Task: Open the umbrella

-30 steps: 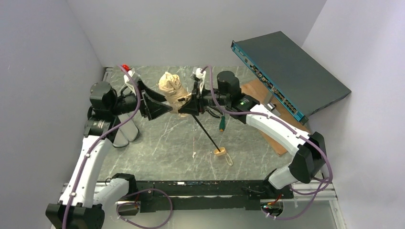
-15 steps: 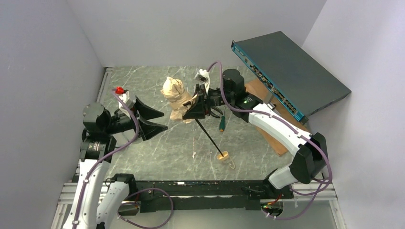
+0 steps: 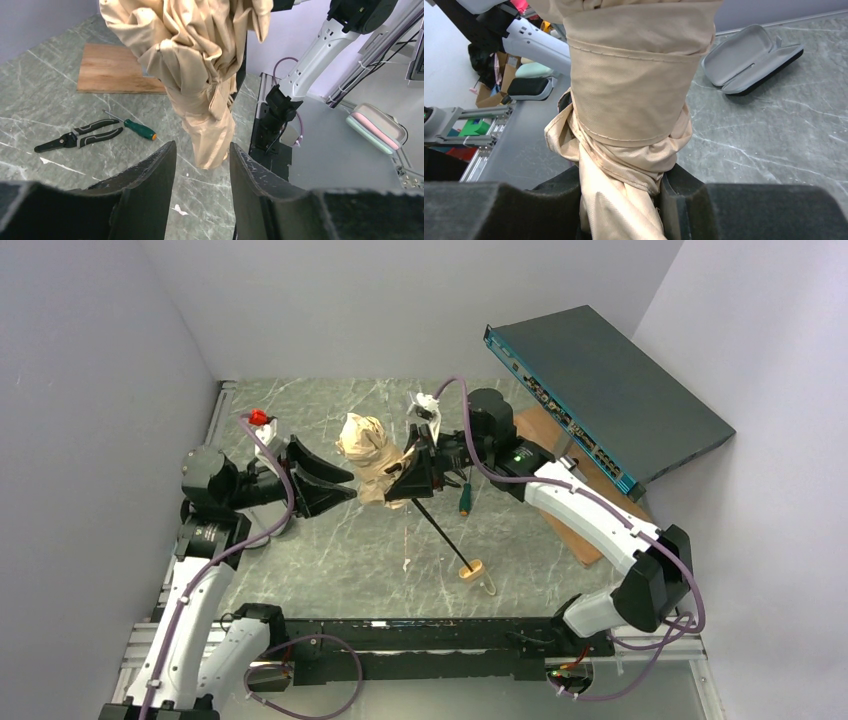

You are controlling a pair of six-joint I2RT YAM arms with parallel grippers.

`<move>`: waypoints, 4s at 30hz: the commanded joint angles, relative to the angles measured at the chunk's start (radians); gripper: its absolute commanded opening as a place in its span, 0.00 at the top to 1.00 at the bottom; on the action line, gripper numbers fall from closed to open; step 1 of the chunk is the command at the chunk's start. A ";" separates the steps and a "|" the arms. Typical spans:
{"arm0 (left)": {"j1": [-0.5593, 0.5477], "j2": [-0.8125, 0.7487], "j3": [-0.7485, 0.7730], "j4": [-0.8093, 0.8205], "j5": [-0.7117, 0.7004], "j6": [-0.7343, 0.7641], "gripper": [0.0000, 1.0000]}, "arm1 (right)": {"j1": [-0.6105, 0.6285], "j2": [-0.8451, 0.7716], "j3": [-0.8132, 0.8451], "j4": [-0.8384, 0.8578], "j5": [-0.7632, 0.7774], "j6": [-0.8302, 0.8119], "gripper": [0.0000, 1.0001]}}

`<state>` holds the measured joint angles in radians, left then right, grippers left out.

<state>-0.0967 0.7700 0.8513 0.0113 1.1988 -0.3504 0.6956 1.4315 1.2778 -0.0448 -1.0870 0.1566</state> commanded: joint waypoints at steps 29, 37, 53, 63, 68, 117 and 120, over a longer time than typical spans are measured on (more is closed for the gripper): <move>-0.089 -0.003 0.125 -0.023 0.046 -0.066 1.00 | 0.028 0.018 0.055 -0.077 0.472 -0.193 1.00; -0.111 0.007 0.195 -0.051 0.117 -0.024 1.00 | -0.030 0.044 0.008 -0.040 0.498 -0.056 1.00; -0.040 -0.056 0.083 -0.219 -0.169 0.093 0.15 | -0.056 -0.015 -0.056 0.041 0.143 -0.037 1.00; -0.071 0.044 0.059 -0.087 -0.198 0.012 0.27 | -0.029 -0.040 -0.054 0.034 0.143 -0.074 1.00; -0.112 0.087 0.070 -0.035 -0.207 -0.024 0.31 | -0.015 -0.037 -0.041 0.021 0.152 -0.105 1.00; -0.202 -0.001 0.253 -0.327 -0.112 0.474 0.15 | -0.040 0.001 -0.120 0.065 0.520 -0.029 1.00; -0.205 -0.009 0.302 -0.542 -0.155 0.841 0.01 | -0.038 0.016 -0.106 0.050 0.383 -0.064 1.00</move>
<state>-0.3016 0.7898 1.0683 -0.2359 1.1107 -0.0307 0.6544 1.4822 1.1431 -0.0738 -0.4904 0.1371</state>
